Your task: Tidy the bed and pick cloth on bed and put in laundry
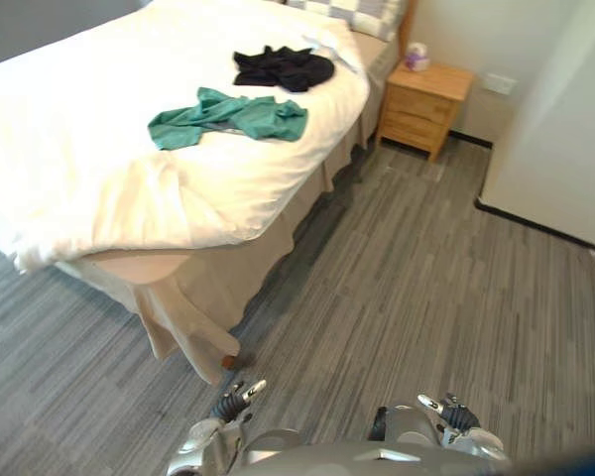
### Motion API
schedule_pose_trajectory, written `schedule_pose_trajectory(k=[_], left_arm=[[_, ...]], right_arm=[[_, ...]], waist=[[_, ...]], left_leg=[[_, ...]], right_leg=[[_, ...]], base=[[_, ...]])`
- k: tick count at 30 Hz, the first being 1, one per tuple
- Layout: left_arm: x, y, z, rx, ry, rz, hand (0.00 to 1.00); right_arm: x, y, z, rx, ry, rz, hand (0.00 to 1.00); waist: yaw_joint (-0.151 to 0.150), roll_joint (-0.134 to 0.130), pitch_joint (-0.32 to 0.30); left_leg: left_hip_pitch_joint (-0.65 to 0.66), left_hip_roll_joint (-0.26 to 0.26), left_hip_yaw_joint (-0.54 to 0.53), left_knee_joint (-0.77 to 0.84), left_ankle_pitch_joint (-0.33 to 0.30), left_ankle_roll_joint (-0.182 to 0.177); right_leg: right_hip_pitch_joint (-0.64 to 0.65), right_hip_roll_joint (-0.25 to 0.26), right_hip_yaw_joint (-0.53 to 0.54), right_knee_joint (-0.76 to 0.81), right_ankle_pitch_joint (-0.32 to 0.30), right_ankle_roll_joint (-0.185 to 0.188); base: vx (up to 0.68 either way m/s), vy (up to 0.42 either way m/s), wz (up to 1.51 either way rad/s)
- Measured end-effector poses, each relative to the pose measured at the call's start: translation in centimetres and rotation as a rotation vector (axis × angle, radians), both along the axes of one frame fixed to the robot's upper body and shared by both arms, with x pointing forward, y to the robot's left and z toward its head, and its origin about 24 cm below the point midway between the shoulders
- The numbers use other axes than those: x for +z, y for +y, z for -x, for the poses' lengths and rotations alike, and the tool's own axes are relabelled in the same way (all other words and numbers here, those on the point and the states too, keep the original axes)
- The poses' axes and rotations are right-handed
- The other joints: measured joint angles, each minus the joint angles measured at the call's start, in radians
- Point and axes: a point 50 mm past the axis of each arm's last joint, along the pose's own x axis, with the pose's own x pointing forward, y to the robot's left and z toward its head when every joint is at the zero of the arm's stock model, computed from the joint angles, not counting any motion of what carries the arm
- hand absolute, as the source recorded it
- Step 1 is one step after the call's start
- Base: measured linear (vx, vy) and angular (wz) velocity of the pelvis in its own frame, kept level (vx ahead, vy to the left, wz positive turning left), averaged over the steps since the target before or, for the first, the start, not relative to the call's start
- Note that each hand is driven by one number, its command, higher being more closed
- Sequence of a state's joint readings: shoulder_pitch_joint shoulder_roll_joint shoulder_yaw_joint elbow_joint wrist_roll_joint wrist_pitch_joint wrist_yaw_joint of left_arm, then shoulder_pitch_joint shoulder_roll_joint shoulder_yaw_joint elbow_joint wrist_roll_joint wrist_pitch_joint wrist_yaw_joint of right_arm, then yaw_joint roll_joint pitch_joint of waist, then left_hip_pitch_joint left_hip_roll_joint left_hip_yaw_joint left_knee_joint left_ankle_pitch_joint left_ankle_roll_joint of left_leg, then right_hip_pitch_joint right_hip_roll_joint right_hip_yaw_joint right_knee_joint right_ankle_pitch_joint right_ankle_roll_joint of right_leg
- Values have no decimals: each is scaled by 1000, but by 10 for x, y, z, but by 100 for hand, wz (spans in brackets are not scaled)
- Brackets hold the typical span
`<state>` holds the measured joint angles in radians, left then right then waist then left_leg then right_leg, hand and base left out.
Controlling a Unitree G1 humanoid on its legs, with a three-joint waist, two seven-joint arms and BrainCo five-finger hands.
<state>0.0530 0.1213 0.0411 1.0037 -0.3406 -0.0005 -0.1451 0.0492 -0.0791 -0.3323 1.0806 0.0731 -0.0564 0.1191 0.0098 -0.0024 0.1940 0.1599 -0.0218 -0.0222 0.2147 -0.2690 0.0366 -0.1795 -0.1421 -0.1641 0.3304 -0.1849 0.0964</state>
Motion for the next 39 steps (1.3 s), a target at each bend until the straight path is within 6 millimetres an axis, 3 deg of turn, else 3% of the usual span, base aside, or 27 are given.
schedule_pose_trajectory(k=[1, 2, 3, 4, 5, 6, 8, 10, 12, 14, 18, 20, 24, 29, 34, 39], left_arm=[[-1, -2, 1, 2, 8, 6, 0], [-2, -4, 4, 16, 25, 12, 0], [-4, 1, 10, 64, 51, -4, 0], [-5, -4, 12, 85, 61, 11, 0], [-6, -12, 12, 113, 58, 38, 0], [-6, -15, 12, 126, 58, 48, 0], [-7, -18, 13, 151, 58, 61, 0], [-7, -15, 15, 172, 59, 61, 0], [-7, -12, 16, 177, 67, 60, 0], [-7, -13, 17, 168, 73, 58, 0], [-9, -10, 24, 143, 100, 42, 0], [-8, -1, 24, 111, 105, 8, 0], [-8, -3, 22, 2, 114, -27, 0], [-7, -3, 18, -59, 116, -36, 0], [-6, -11, 10, -247, 128, -52, 0], [-6, -7, 11, -284, 159, -69, 0]], right_arm=[[0, 1, 0, 8, -4, -4, 0], [0, 9, 2, 41, -14, -18, 0], [1, 12, 3, 61, -32, -25, 0], [3, 6, 0, 80, -40, -4, 0], [7, 3, -10, 141, -70, 32, 0], [10, 8, -18, 213, -98, 52, 0], [13, 20, -31, 321, -126, 46, 0], [12, 37, -36, 364, -134, -2, 0], [10, 39, -32, 357, -111, -22, 0], [4, 31, -21, 347, -39, -17, 0], [-1, 14, -8, 313, 45, -4, 0], [-2, 20, -7, 281, 49, -37, 0], [-3, 15, -1, 193, 64, -55, 0], [-5, 21, -1, 164, 95, -65, 0], [-4, 16, -1, 140, 84, -46, 0], [-2, 21, -7, 193, 26, -32, 0]], waist=[[3, -6, -4], [9, -29, -14], [8, -40, -22], [11, -8, -19], [12, 20, -26], [9, 29, -32], [28, 40, -36], [41, 22, -43], [23, 28, -37], [30, 37, -35], [42, 57, -49], [38, 27, -54], [16, 21, -57], [14, 12, -58], [-5, -5, -54], [-19, -36, -62]], left_leg=[[1, 5, -15, 6, -9, -15], [0, 6, -36, 34, -37, -55], [7, 21, -59, 70, -82, -73], [10, 53, -68, 82, -88, -80], [8, 82, -72, 80, -74, -96], [22, 98, -71, 51, -58, -98], [24, 117, -67, 28, -20, -106], [-11, 113, -34, 55, 27, -106], [-105, 145, 65, 207, 37, -108], [-168, 191, 215, 310, 19, -111], [-139, 180, 346, 114, 26, -113], [-121, 123, 346, 11, 75, -86], [-91, 59, 316, -66, 124, -82], [-50, 50, 303, -164, 172, -91], [-17, 52, 285, -274, 235, -97], [-4, 53, 285, -312, 256, -89]], right_leg=[[3, 3, 26, -65, 46, -1], [19, -2, 84, -168, 152, 6], [46, 1, 99, -171, 254, -4], [53, 22, 81, -150, 258, -4], [57, 32, 64, -120, 223, -11], [71, 31, 29, -103, 168, -27], [73, 29, -13, -71, 134, -38], [88, 0, -65, -70, 101, -50], [179, -30, -215, -127, 83, -55], [258, -38, -304, -163, 79, -46], [294, -55, -383, -182, 81, -3], [296, -70, -404, -246, 128, 14], [357, -107, -478, -292, 149, 36], [369, -105, -505, -292, 149, 35], [361, -93, -508, -276, 146, 31], [344, -87, -475, -248, 146, 31]], base=[[493, -347, 121], [436, -380, 122], [428, -384, 108], [362, -350, 102], [304, -283, 85], [282, -279, 90], [210, -263, 69], [109, -236, 96], [38, -121, 178], [16, -69, 171], [22, 67, 71], [89, 109, 21], [88, 76, 47], [41, -26, 23], [-24, -58, 10], [-21, -16, 0]])
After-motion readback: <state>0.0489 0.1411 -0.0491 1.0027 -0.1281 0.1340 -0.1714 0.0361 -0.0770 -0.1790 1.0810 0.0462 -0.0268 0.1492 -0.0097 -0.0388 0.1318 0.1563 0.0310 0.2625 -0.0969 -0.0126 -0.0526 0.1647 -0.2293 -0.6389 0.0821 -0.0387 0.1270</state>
